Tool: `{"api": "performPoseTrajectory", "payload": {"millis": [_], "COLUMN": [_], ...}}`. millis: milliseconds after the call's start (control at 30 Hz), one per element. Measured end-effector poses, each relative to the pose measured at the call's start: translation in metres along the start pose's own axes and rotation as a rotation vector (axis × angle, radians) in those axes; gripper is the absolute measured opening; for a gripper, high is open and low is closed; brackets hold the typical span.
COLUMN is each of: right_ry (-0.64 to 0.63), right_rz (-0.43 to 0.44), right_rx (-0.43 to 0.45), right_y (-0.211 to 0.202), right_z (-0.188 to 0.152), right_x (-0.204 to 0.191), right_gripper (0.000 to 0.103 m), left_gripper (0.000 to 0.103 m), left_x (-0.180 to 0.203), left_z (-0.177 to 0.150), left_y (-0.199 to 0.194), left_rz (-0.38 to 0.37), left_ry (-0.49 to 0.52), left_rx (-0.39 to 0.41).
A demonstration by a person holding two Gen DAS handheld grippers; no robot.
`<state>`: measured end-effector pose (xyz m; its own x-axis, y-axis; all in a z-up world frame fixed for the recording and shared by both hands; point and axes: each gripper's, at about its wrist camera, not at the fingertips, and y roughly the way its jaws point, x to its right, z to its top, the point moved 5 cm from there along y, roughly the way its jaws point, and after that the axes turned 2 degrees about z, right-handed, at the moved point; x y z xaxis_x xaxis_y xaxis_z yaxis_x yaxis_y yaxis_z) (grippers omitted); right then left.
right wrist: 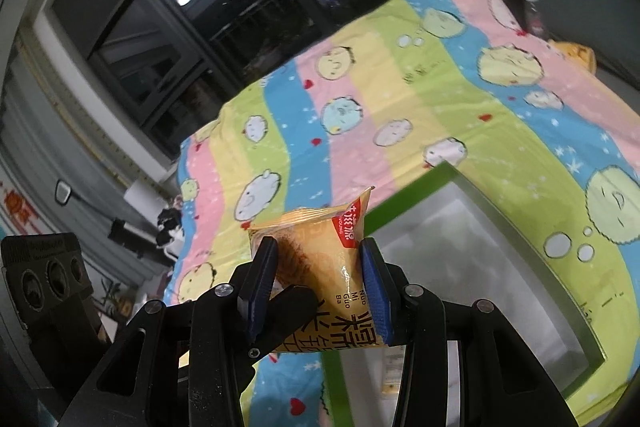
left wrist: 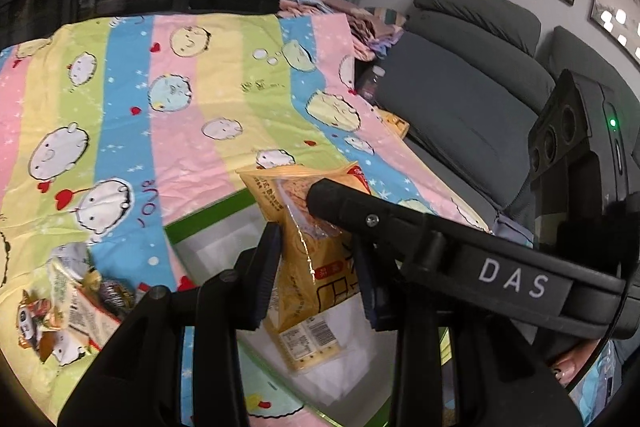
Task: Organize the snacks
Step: 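Lift the yellow bag and carry it over the green box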
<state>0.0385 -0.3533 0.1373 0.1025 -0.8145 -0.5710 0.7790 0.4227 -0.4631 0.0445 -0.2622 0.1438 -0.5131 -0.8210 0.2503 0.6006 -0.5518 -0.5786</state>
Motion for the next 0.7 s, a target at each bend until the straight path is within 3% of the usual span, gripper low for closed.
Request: {"api": "performPoseTrajectory", "payload": {"millis": [700], "right_ry": [0.182], "right_rz": [-0.092], "right_rx": [-0.093], "right_y": [0.029], "right_z": [-0.006], "right_x": [0.067], "right_gripper": [0.045], "left_gripper": [0.034], "left_x": [0.001], "left_z": [-0.015], "left_y": [0.070], "left_rz": [-0.044], "left_ry": [-0.017], "left_rx": [-0.177]}}
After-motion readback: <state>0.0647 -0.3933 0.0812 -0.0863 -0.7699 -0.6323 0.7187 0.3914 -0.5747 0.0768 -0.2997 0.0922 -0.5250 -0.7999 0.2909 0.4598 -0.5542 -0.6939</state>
